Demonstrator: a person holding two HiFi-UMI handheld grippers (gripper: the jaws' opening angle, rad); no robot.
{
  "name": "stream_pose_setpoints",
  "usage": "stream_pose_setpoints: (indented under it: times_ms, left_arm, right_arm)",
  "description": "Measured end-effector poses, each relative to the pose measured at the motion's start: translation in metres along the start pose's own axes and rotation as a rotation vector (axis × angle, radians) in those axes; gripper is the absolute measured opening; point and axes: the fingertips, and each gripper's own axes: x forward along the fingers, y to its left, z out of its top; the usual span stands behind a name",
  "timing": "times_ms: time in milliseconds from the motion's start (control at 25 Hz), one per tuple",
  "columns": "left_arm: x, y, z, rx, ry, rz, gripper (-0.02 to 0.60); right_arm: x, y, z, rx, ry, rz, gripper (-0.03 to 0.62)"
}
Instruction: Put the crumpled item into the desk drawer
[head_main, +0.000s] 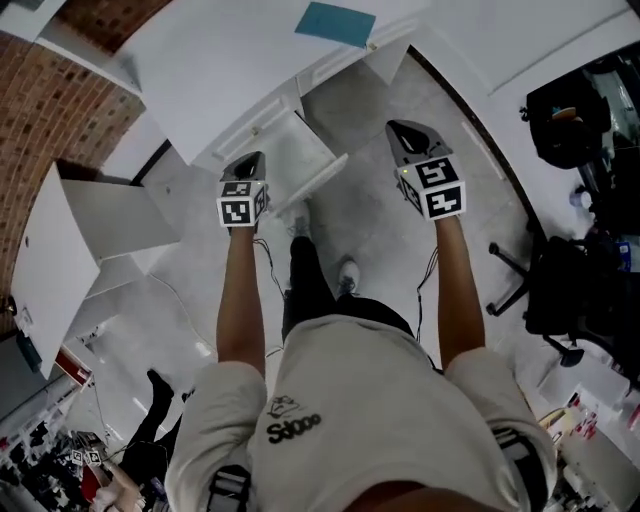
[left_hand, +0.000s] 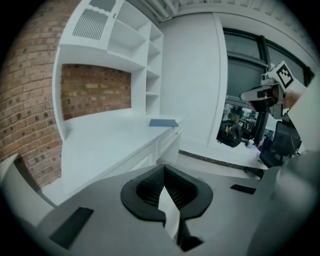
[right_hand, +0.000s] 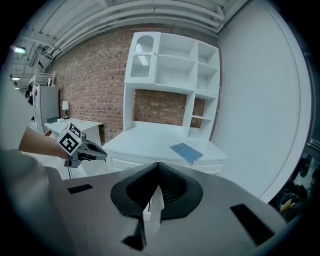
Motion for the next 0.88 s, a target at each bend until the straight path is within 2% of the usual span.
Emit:
stream_pose_setpoints:
  times_ms: [240, 320, 560, 880]
  left_arm:
    - [-0.106, -0.015, 0.059, 0.062, -0.167, 0.051, 0.018]
    - [-0.14, -0.025, 0.074, 0.097, -0.199, 0.059, 0.018]
    - [-0.227, -0.045, 0.104, 0.157, -0.285, 0.087, 0.018]
    - [-0.317, -0.085, 0.127, 0.197, -0.406, 0.1, 0.018]
  right_arm:
    - [-0.041, 0.034, 0.052, -0.076, -0.111, 0.033, 0.005]
    - [-0.059, 0.046, 0.066, -0.103, -0.141, 0.04, 0.005]
    - [-0.104, 0.085, 0.1, -0.157, -0.216, 0.063, 0.006]
    - [-0.173, 0.117, 0.115, -0.226, -0.291, 0.063, 0.005]
